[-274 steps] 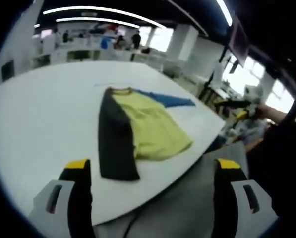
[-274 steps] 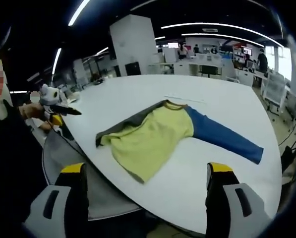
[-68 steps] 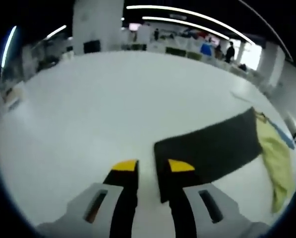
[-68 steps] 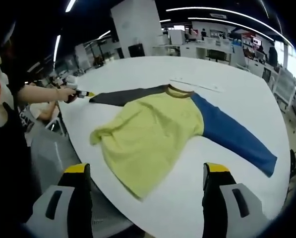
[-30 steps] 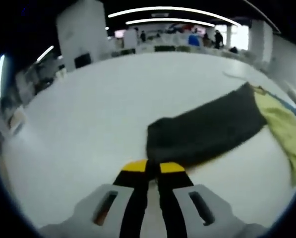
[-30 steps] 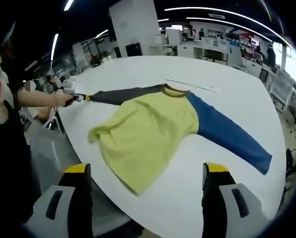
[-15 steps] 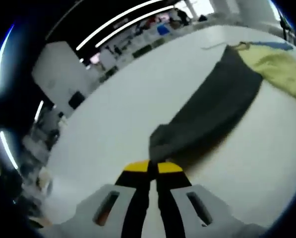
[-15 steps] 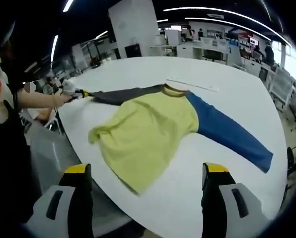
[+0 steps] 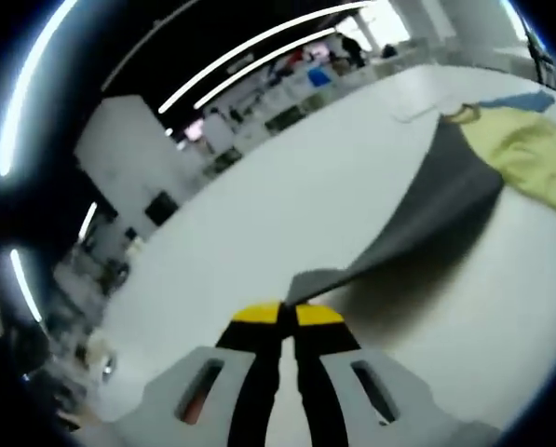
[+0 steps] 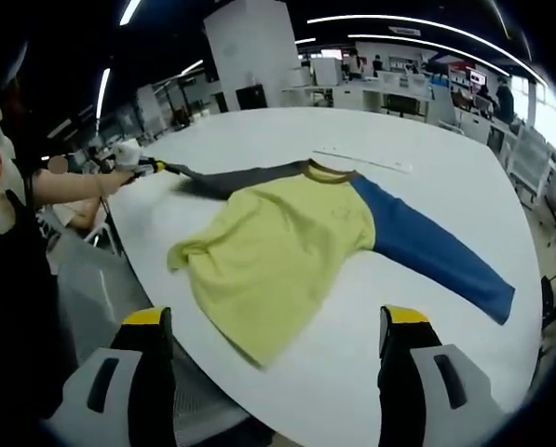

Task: Fold the garment on the visible template until the final outline fits inside the template.

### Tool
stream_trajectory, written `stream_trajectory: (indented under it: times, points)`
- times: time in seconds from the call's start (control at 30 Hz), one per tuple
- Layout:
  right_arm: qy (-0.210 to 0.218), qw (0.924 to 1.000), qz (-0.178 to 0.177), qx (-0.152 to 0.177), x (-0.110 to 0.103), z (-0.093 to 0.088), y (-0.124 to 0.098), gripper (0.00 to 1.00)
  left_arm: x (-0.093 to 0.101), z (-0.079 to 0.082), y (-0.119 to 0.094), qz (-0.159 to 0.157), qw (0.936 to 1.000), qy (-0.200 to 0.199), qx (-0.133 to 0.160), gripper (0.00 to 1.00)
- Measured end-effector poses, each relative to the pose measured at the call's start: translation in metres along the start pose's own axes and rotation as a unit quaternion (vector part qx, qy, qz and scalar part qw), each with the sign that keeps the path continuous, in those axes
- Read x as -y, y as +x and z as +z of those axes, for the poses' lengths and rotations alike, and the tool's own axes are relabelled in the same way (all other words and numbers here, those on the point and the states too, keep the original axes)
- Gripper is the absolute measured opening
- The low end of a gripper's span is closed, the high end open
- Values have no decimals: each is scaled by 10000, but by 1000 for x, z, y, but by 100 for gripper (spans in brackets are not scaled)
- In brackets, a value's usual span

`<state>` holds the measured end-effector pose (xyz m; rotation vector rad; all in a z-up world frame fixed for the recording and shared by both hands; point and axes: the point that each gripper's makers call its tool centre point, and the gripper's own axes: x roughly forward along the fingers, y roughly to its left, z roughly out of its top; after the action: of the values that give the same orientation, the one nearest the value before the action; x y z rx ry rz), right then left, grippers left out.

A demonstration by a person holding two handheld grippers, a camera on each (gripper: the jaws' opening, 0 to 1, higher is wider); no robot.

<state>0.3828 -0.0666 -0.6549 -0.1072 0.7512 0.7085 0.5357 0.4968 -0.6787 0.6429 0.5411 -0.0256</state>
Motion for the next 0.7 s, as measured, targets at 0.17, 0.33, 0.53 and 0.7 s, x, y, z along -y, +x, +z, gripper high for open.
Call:
stream_trajectory:
  times: [0.17,0.33,0.53,0.7]
  points:
    - [42,10000,-23,-7,1,-3,-2,91,32,-26,1,-334,9990,14,-304,0]
    - [38,10000,-44,-14,2,-3,-4,90,61,-45,-1,-685,9964,0,-490,0]
    - [29,10000,-40,-37,1,-3,-3,90,81,-54,3,-1017,9932,-54,-566,0]
    - [10,10000,-18,-30,0,-1,0,90,84,-53,8,-1188,9912,-39,-574,0]
